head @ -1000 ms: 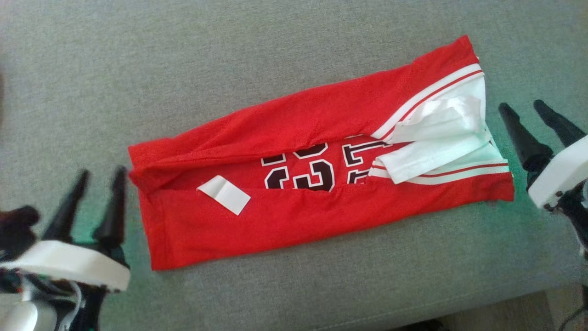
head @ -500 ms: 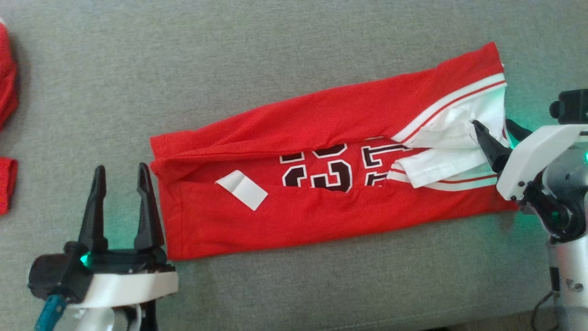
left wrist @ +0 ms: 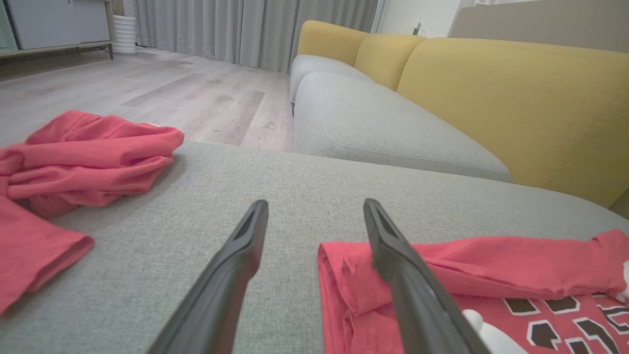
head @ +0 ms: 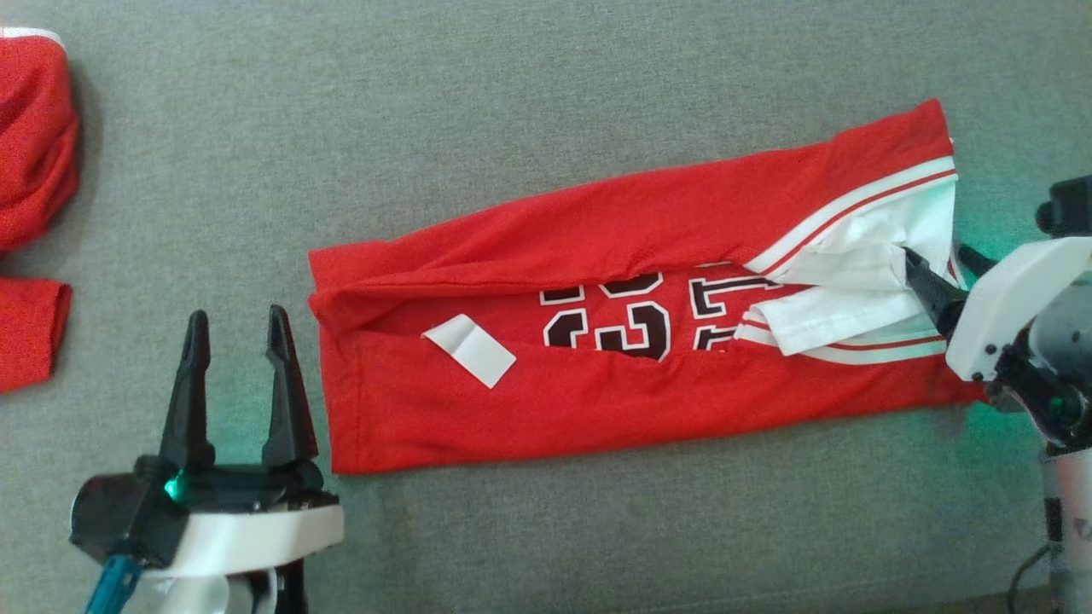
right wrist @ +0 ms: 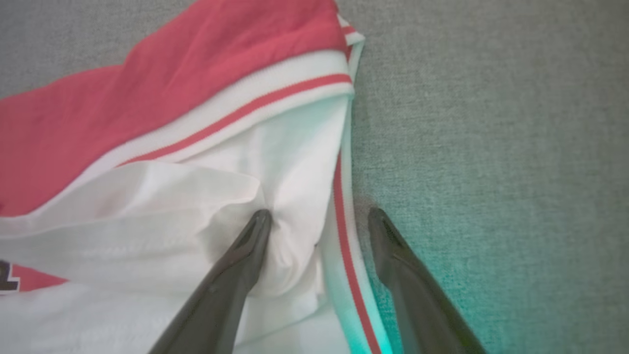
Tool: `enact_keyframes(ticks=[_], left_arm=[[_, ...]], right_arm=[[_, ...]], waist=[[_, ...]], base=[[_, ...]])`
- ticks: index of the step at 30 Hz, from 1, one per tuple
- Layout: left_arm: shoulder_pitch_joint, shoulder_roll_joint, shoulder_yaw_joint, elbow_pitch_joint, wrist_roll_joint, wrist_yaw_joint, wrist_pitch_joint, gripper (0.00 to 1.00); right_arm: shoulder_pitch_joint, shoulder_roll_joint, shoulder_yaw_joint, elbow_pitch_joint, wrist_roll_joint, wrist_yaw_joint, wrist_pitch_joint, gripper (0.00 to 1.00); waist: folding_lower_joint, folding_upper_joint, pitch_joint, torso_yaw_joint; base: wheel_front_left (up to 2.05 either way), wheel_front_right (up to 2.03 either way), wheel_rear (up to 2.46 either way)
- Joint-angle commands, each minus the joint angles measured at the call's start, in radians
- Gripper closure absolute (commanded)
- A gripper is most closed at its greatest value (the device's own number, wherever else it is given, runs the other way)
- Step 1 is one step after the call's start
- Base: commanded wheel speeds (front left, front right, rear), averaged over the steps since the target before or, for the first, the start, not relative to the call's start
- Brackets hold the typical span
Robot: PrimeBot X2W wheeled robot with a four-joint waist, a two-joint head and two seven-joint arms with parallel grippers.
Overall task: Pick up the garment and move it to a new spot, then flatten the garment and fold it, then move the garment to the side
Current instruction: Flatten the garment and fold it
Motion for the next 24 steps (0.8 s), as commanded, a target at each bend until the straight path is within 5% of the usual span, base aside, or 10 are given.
enact_keyframes(ticks=[1, 3, 5, 12, 24], left_arm=[[0.005, -0.001, 0.041, -0.022, 0.014, -0.008, -0.009, 0.0], [0.003, -0.013, 0.048, -0.014, 0.026, -0.026, -0.009, 0.0], [0.0, -0.024, 0.06, -0.008, 0.037, -0.041, -0.009, 0.0], [0.009, -0.059, 0.104, 0.026, 0.07, -0.087, -0.009, 0.0], [0.054, -0.12, 0.152, 0.077, 0.102, -0.151, -0.009, 0.0]], right_arm=[[0.042, 0.012, 0.024, 0.021, 0.009, 0.008, 0.037, 0.0], [0.037, 0.031, 0.031, 0.032, 0.021, 0.008, 0.058, 0.08], [0.034, 0.055, 0.036, 0.036, 0.043, 0.008, 0.074, 0.96], [0.01, 0.084, -0.032, 0.026, 0.097, 0.008, 0.061, 1.0], [-0.051, -0.033, -0.269, 0.043, 0.028, 0.008, 0.032, 1.0]], waist=[[0.0, -0.0001, -0.001, 0.0], [0.0, -0.0001, -0.002, 0.003], [0.0, -0.0001, -0.004, 0.007], [0.0, -0.0001, -0.032, 0.017], [0.0, -0.0001, -0.132, 0.022]], base=[[0.0, 0.0, 0.0], [0.0, 0.0, 0.0], [0.0, 0.0, 0.0], [0.0, 0.0, 0.0], [0.0, 0.0, 0.0]])
